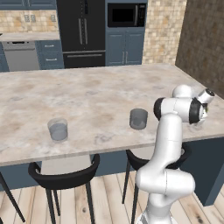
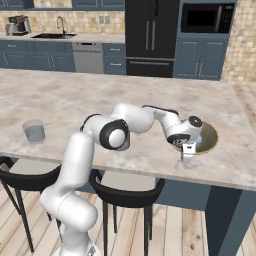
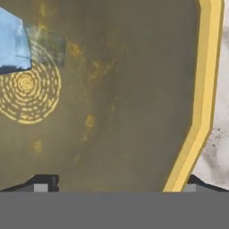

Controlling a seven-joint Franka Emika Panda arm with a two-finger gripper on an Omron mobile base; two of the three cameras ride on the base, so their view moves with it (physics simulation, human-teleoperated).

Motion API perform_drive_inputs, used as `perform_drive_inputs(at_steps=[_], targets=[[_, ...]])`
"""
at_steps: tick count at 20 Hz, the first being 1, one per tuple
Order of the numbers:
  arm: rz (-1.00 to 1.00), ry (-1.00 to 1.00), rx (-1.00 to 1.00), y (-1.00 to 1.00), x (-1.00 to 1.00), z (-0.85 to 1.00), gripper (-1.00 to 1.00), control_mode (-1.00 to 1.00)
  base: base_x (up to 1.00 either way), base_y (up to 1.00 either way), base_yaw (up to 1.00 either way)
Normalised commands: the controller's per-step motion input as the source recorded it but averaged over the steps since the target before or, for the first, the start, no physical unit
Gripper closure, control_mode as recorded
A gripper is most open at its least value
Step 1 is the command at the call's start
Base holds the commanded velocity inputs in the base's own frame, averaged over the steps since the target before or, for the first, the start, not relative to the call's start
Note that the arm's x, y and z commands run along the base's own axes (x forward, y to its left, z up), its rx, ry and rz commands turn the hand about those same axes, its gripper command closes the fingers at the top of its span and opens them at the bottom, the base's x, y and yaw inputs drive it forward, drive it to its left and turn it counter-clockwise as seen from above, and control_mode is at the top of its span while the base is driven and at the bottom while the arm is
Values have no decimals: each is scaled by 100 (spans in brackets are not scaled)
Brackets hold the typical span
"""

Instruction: There are four ice cubes in the ice bowl. Place two ice cubes in each glass of water.

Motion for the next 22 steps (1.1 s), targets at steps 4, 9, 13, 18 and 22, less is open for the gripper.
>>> perform_drive_inputs(at_steps=[4,9,13,18,22], targets=[[0,7,0,0,29,-10,100,-100,0,0,0],[0,0,0,0,0,0,100,-100,0,0,0],[0,-10,0,0,-57,20,100,-100,0,0,0],[0,-31,0,20,-99,75,100,-100,0,0,0],[0,-43,0,30,-100,95,100,-100,0,0,0]])
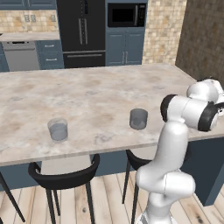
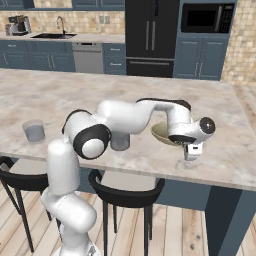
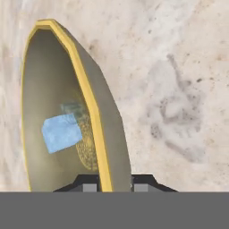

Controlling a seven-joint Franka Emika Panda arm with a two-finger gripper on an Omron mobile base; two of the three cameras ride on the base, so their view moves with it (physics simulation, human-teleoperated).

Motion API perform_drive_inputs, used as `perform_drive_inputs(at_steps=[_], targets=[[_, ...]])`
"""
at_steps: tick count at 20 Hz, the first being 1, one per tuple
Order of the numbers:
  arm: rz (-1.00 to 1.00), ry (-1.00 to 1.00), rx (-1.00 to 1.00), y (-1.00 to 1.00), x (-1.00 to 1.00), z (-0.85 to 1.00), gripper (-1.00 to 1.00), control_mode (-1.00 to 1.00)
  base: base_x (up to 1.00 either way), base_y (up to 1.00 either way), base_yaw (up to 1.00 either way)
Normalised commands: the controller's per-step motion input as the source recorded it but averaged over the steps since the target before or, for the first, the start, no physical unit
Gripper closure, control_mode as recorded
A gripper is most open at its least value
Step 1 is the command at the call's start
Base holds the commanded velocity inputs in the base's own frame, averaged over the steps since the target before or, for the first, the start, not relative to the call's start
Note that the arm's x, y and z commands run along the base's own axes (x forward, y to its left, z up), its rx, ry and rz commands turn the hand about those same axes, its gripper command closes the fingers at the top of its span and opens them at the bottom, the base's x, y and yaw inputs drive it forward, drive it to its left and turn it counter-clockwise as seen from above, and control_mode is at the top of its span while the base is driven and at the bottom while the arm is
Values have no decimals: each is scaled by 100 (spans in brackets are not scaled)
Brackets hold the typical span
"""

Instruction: There are four ice cubes in the ice bowl. Place two ice cubes in each glass of water.

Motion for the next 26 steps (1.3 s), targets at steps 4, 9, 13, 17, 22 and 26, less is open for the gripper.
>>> perform_drive_inputs(at_steps=[4,9,13,17,22,26], targets=[[0,-45,0,45,-100,100,100,-100,0,0,0],[2,-26,0,81,-91,97,100,-100,0,0,0],[7,3,0,100,-38,82,100,-100,0,0,0],[17,22,0,99,0,54,100,-100,0,0,0],[10,4,1,57,-1,10,100,-100,0,0,0],[0,0,0,0,0,0,100,-100,0,0,0]])
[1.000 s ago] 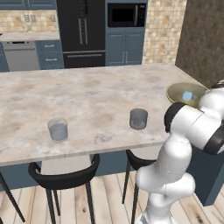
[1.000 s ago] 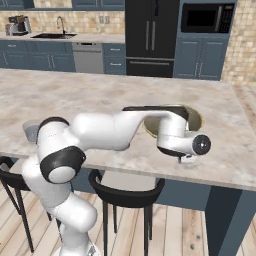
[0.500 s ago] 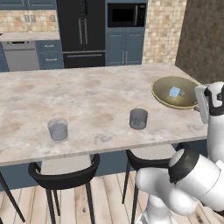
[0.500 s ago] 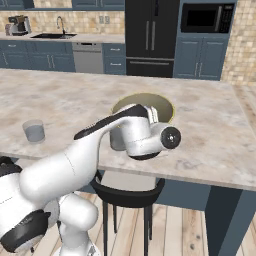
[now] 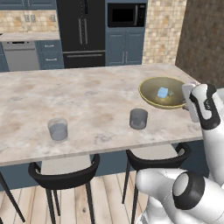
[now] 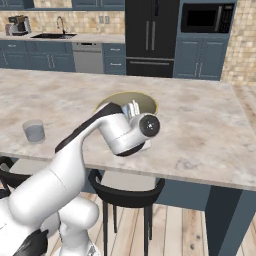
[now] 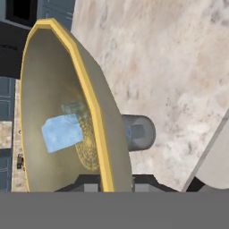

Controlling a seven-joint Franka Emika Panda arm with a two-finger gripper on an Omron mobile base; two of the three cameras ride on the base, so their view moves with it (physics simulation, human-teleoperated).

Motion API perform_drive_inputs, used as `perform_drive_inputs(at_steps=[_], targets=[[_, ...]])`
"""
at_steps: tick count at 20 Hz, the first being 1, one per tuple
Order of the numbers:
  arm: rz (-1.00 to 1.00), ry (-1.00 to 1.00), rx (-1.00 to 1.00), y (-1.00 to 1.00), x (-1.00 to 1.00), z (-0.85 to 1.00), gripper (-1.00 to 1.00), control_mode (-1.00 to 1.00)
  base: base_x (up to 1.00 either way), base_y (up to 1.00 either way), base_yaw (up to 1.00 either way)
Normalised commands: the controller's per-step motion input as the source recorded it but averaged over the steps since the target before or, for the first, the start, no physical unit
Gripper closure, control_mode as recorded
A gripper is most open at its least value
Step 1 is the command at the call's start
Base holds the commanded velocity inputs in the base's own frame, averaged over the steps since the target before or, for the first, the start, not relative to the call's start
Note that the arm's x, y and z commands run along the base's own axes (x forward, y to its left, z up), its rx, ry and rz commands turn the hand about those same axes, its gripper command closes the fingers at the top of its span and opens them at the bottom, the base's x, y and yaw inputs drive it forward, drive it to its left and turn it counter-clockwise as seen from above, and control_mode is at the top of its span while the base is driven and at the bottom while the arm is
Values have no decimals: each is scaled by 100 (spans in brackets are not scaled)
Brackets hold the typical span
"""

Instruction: There are four ice cubes in the ice bowl. Place two ice cubes in each glass of water.

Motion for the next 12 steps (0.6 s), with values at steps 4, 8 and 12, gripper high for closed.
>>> perform_drive_inputs(at_steps=[4,8,12], targets=[[0,0,0,0,0,0,100,-100,0,0,0],[0,0,0,0,0,0,100,-100,0,0,0],[0,0,0,3,0,0,100,-100,0,0,0]])
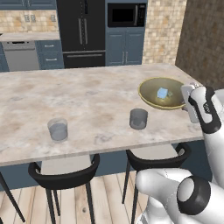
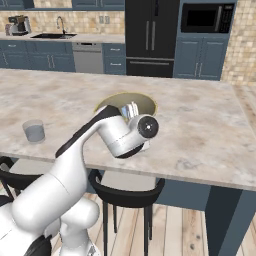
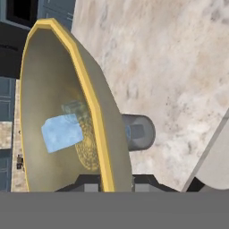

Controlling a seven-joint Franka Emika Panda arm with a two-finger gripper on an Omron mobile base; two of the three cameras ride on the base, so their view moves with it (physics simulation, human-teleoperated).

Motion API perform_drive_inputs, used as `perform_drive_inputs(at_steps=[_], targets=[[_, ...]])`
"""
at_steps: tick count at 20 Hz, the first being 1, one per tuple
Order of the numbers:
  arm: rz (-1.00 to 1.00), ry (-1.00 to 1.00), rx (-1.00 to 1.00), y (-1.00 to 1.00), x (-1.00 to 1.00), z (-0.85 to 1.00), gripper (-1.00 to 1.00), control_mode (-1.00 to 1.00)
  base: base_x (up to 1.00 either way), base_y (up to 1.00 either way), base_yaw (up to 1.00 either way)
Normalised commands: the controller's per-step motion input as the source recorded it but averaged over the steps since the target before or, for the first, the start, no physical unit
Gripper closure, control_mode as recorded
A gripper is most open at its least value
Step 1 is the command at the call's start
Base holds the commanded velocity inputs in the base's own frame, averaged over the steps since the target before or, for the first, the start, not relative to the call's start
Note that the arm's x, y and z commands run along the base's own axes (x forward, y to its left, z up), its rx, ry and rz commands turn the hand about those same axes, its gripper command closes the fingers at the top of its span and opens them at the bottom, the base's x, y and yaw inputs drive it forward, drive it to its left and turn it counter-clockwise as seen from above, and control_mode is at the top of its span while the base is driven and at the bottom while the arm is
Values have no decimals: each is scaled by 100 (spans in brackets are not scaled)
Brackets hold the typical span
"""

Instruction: There are four ice cubes in the ice bowl. Place two ice cubes in each glass of water.

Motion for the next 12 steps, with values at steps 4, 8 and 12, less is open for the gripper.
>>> perform_drive_inputs(at_steps=[4,8,12], targets=[[0,0,0,14,0,0,100,-100,0,0,0],[0,0,0,36,0,0,100,-100,0,0,0],[0,0,0,1,0,0,100,-100,0,0,0]])
